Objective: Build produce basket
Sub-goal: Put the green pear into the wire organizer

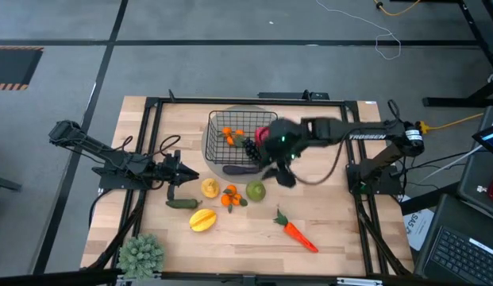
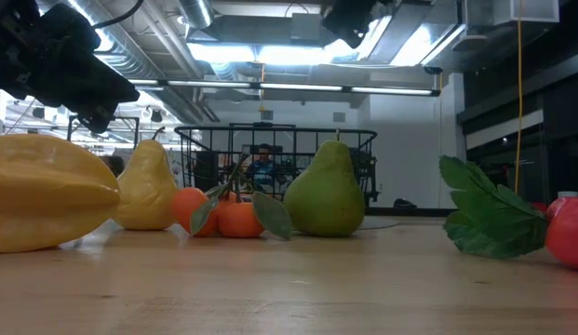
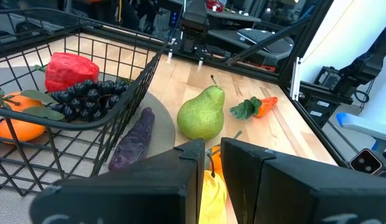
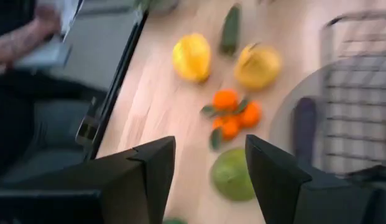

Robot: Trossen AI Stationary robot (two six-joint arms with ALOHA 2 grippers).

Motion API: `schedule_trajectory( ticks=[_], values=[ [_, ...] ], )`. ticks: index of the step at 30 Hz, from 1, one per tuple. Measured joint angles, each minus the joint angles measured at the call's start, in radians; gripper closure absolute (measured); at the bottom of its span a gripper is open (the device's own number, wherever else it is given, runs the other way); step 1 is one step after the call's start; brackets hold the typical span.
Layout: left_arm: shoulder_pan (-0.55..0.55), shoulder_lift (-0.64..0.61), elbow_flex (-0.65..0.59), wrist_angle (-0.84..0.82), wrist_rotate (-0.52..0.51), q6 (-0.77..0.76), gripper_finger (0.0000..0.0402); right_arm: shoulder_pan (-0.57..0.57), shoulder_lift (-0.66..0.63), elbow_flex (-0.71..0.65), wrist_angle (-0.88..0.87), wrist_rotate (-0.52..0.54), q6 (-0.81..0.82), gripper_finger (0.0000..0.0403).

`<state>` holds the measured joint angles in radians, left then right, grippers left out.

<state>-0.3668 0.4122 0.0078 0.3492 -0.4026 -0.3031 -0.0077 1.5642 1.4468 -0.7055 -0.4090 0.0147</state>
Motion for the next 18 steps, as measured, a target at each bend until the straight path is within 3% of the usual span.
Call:
schedule_trajectory(
  ticks=[6,11,18],
  values=[
    [0.000,0.000,0.000,0.000,0.000,0.000,0.0360,0.097,0.002,-0.143,0.103,0.109,-0.020,0.0219],
    [0.000,0.000,0.000,0.000,0.000,0.000,0.0360,0.143,0.001,-0.262,0.303,0.247,-0.019,0.0219],
    [0.000,0.000,0.000,0.000,0.000,0.000,0.0360,0.162,0.001,-0.363,0.551,0.358,-0.026,0.0219]
  ],
)
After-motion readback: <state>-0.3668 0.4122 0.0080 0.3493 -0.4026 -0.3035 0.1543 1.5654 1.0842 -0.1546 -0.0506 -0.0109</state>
